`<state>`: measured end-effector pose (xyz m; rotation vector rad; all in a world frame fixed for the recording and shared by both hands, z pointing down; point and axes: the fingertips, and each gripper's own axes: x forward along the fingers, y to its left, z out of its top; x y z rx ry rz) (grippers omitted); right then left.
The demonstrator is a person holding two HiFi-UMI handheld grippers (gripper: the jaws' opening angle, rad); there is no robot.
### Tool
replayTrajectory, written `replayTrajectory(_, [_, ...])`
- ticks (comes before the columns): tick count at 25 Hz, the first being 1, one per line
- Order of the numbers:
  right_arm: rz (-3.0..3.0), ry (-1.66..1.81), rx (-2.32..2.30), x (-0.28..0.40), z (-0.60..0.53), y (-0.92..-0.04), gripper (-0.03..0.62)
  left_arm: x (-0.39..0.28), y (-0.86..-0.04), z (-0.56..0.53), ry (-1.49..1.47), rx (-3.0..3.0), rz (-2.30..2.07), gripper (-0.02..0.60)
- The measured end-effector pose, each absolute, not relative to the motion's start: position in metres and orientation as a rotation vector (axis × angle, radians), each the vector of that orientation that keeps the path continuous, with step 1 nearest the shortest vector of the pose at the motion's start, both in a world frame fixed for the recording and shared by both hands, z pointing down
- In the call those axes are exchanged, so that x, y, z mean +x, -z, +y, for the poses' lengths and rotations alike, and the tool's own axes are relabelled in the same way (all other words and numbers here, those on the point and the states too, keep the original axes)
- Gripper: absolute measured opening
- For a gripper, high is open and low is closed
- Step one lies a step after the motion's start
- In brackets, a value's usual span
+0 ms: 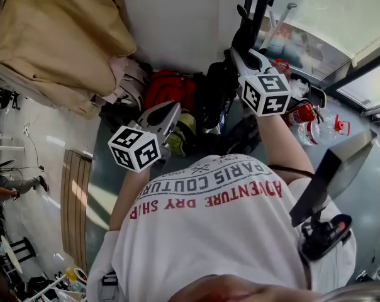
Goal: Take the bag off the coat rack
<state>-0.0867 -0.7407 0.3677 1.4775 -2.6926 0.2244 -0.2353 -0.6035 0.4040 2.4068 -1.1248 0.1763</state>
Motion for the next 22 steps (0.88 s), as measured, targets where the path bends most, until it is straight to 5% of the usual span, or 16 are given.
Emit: replayTrajectory(22, [-2.880,-0.031,1.493,-0.112,-0.784,-0.213,0.005,-0.281,-0.374,-0.599,-0.089,2.386,-1.246,0.002])
